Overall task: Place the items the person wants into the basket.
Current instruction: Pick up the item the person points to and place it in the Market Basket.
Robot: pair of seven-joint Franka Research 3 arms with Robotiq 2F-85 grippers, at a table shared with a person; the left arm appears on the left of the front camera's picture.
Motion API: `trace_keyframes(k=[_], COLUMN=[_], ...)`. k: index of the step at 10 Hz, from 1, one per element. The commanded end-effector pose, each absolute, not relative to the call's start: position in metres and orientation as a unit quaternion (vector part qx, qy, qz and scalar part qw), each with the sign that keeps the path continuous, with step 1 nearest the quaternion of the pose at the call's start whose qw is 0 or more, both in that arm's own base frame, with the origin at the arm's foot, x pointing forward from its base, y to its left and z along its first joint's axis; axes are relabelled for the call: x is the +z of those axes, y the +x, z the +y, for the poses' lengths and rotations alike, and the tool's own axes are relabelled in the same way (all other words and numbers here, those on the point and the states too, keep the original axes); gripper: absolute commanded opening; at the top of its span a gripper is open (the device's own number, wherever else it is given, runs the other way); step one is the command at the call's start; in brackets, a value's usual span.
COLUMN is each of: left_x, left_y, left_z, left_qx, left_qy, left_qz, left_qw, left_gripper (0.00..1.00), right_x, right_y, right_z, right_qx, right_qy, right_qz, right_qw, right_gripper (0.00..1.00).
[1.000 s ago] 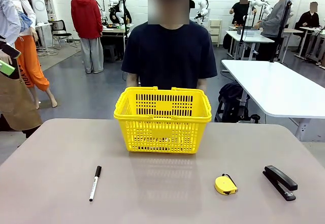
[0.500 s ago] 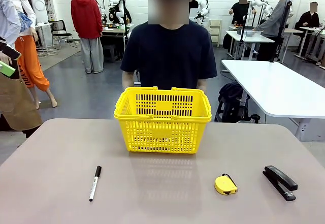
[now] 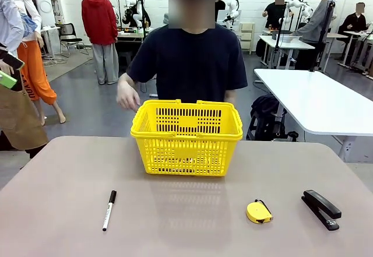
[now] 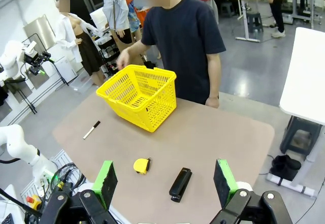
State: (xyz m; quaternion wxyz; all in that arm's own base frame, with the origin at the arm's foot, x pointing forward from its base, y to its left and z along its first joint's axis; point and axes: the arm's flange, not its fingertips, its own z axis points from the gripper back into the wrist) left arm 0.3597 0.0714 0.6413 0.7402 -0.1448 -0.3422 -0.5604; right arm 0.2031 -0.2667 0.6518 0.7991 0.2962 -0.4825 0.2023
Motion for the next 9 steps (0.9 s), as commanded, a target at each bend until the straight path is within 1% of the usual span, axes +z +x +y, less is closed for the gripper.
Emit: trace_keyframes(k=[1,2,3,6,7,9], left_x=[0.64,0.627,0.625,0.612,0.61,0.61], left_y=[0.367,0.36,0.369,0.361,0.357,0.357], left_z=[0.124,0.139,0.151,0.16,0.16,0.16], left_qx=[-0.582,-0.573,-0.577,-0.572,-0.572,-0.572], left_qy=[-0.233,-0.246,-0.249,-0.257,-0.253,-0.253], left_qz=[-0.34,-0.34,-0.338,-0.344,-0.334,-0.334], left_qw=[0.701,0.704,0.701,0.699,0.705,0.705], left_gripper=[1.0,1.0,1.0,1.0,1.0,1.0], right_x=[0.652,0.652,0.652,0.652,0.652,0.652], right_y=[0.204,0.204,0.204,0.204,0.204,0.204], right_z=[-0.266,-0.266,-0.266,-0.266,-0.266,-0.266], right_qx=[0.208,0.208,0.208,0.208,0.208,0.208], right_qy=[0.299,0.299,0.299,0.299,0.299,0.299], right_qz=[-0.491,-0.491,-0.491,-0.491,-0.491,-0.491], right_qw=[0.791,0.791,0.791,0.791,0.791,0.791], right_gripper=[1.0,1.0,1.0,1.0,1.0,1.0])
